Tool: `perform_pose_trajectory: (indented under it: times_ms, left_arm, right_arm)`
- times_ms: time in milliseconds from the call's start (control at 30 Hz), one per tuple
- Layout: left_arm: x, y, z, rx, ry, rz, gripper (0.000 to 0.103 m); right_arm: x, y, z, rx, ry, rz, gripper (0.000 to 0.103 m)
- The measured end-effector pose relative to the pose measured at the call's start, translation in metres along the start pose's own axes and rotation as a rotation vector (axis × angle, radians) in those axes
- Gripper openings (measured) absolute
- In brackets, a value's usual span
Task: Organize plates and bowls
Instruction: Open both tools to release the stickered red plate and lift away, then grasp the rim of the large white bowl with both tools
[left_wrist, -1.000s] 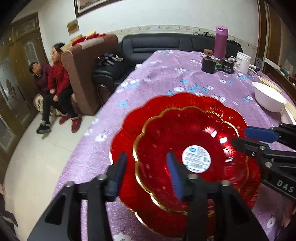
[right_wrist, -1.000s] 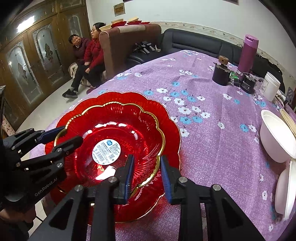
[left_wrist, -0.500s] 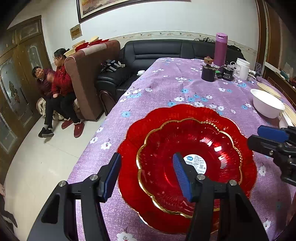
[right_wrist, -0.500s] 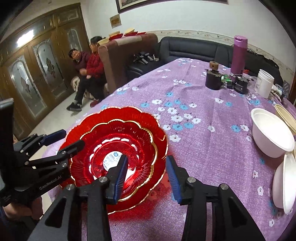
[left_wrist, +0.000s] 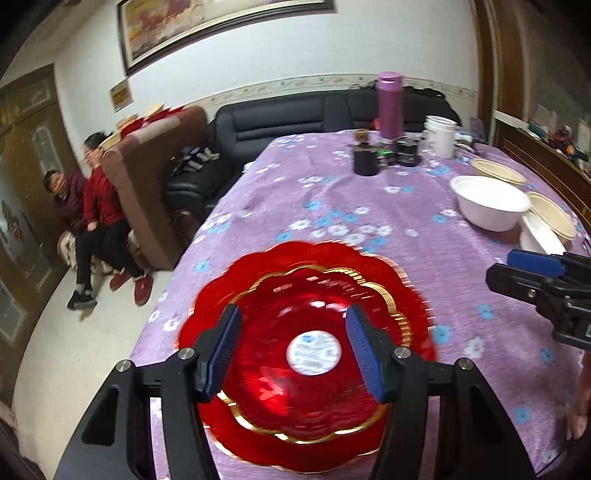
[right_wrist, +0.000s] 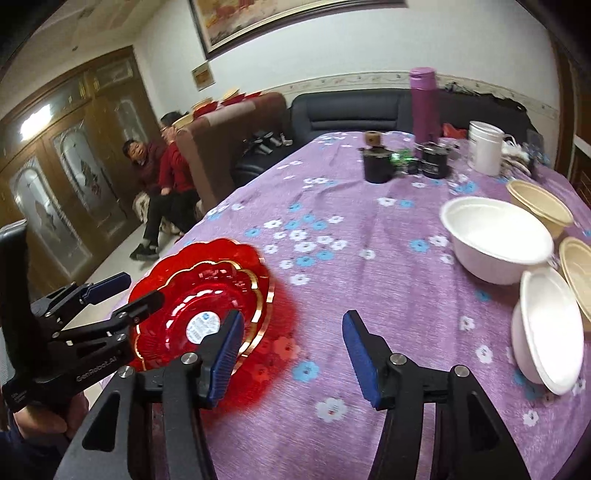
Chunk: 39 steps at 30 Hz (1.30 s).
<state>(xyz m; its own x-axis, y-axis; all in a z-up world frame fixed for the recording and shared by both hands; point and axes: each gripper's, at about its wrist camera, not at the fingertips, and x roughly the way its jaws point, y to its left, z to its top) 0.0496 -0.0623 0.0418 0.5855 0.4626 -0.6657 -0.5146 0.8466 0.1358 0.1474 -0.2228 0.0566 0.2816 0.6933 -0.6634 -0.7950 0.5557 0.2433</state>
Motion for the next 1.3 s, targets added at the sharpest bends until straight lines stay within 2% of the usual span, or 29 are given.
perform_pose_trajectory:
  times_ms: [100, 267, 600, 800, 900, 1033, 1100, 1133, 1167, 1200, 1233, 1267, 1300]
  left_arm:
    - [-0.003, -0.022, 0.006, 0.042, -0.004, -0.036, 0.058]
    - [-0.005, -0.068, 0.020, 0.104, 0.015, -0.137, 0.058]
    - [0.006, -0.166, 0.044, 0.240, 0.056, -0.281, 0.058]
    - [0.023, -0.209, 0.068, 0.244, 0.082, -0.339, 0.058]
    - [0.040, -0.223, 0.079, 0.226, 0.107, -0.364, 0.058]
    - [0.062, -0.240, 0.088, 0.217, 0.118, -0.371, 0.058]
    - [0.076, -0.251, 0.088, 0.243, 0.146, -0.366, 0.049]
    - [0.083, -0.256, 0.086, 0.246, 0.165, -0.384, 0.037]
    - [0.087, -0.258, 0.084, 0.247, 0.179, -0.399, 0.025]
    - [0.091, -0.260, 0.082, 0.247, 0.185, -0.410, 0.022]
    - [0.091, -0.262, 0.081, 0.248, 0.184, -0.426, 0.016]
    - [0.089, -0.264, 0.078, 0.261, 0.180, -0.431, 0.013]
    - [0.086, -0.265, 0.075, 0.274, 0.176, -0.430, 0.012]
  right_arm:
    - [-0.010, -0.018, -0.005, 0.038, -0.016, -0.010, 0.060]
    - [-0.033, -0.055, -0.012, 0.119, -0.044, -0.035, 0.060]
    - [-0.096, -0.167, -0.033, 0.360, -0.151, -0.148, 0.060]
    - [-0.111, -0.227, -0.052, 0.515, -0.163, -0.220, 0.060]
    - [-0.111, -0.247, -0.060, 0.575, -0.158, -0.192, 0.060]
    - [-0.103, -0.255, -0.061, 0.587, -0.149, -0.181, 0.060]
    - [-0.096, -0.259, -0.061, 0.587, -0.134, -0.191, 0.060]
    - [-0.092, -0.261, -0.062, 0.593, -0.127, -0.185, 0.059]
    - [-0.088, -0.261, -0.062, 0.596, -0.127, -0.169, 0.051]
    - [-0.083, -0.261, -0.062, 0.592, -0.120, -0.152, 0.046]
    - [-0.080, -0.260, -0.063, 0.586, -0.109, -0.154, 0.031]
    - [-0.077, -0.259, -0.064, 0.580, -0.106, -0.147, 0.022]
    - [-0.077, -0.255, -0.063, 0.568, -0.112, -0.132, 0.019]
